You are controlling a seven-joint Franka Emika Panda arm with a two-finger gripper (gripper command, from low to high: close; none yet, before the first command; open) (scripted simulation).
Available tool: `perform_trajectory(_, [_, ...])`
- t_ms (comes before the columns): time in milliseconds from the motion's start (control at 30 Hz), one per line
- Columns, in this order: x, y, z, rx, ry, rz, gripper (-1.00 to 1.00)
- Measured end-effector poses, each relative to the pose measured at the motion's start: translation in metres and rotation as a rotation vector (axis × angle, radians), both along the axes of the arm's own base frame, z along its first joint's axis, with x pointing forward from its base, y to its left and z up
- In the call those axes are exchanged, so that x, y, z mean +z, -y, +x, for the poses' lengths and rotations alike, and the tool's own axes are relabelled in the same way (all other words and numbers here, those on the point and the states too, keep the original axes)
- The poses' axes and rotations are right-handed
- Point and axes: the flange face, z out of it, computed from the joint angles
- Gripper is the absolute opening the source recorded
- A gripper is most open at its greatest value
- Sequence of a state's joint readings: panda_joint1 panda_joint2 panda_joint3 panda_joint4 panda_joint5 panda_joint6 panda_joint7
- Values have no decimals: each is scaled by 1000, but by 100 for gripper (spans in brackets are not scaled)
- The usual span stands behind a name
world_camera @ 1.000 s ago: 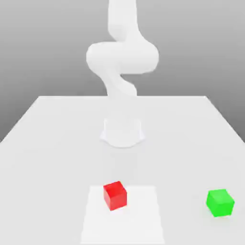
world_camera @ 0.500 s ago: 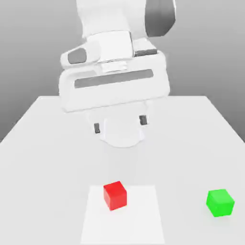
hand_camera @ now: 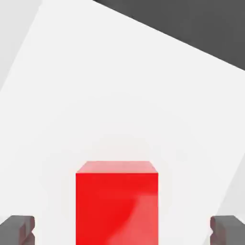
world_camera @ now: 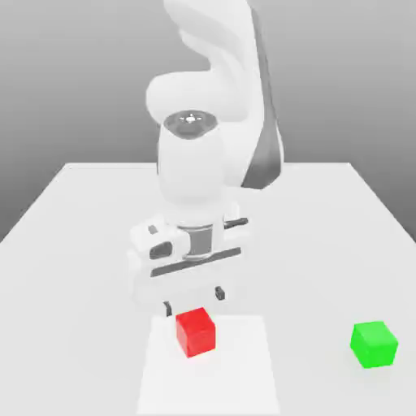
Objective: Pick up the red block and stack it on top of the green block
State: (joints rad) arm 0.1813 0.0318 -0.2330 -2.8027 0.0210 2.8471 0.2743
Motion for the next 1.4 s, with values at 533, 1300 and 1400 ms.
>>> perform_trajectory(533, [-55,-1,-6,-3,-11,1,-100])
perform_trajectory(1300, [12,-6,-3,34,-11,-2,-100])
perform_trajectory(1400, [20,-55,12,251,-7,-15,-100])
